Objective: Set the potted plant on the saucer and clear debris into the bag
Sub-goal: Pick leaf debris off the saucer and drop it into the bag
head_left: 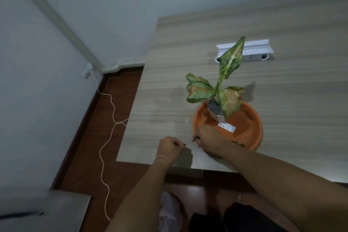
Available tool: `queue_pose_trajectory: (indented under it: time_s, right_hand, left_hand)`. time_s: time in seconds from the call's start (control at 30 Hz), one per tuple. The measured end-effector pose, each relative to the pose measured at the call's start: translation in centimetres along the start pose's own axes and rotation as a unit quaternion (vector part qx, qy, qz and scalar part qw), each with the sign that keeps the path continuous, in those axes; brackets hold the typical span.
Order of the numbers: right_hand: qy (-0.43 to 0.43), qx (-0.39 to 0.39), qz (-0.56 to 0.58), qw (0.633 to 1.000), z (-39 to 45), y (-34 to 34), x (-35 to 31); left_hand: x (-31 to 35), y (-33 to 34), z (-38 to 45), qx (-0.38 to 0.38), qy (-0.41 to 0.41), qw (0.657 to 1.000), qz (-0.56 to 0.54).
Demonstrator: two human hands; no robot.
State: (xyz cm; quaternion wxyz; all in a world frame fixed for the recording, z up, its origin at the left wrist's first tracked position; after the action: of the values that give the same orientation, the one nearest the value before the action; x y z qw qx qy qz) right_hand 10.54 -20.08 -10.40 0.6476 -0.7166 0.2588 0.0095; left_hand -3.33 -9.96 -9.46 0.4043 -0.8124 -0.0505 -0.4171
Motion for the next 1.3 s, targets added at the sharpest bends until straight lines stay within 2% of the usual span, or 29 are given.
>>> queue_pose_trajectory:
  time_s: [0.33,0.7,0.93,1.3]
  right_hand:
    - [-0.133,-0.055,-0.002,0.990,2.9,4.2,-12.6]
    - [-0.285,-0.134,-0.014,0.949,0.9,11.4,-27.9]
    - [-0.293,-0.142,0.011,0.946,0.0,14.9,-32.7]
    - [-0.251,-0.180,-0.003,0.951,0.7,18.0,-33.2]
  left_hand:
    - [-9.5,-8.3,-7.1,0.089,-0.081,0.992,-0.045]
    - [-22.4,-14.1,-18.5,0.174,-0.198,0.962,-0.075]
    - [-26.2,-14.8,-21.6,0.191,-0.233,0.947,-0.113]
    - [-28.0,-14.3,-21.6,0.151,-0.225,0.960,-0.063]
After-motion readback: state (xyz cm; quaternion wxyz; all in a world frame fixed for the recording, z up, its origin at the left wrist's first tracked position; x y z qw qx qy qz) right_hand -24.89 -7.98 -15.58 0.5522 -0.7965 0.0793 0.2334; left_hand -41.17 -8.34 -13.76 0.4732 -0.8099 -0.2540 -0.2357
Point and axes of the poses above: each hand's wrist, its own z-axis towards the middle knuckle, its own y-axis out of the palm, x = y × z, the point moved 4 cm from there along z, towards the middle knuckle, and after that the axes turned 10 degrees about -z, right-handed, at the moved point
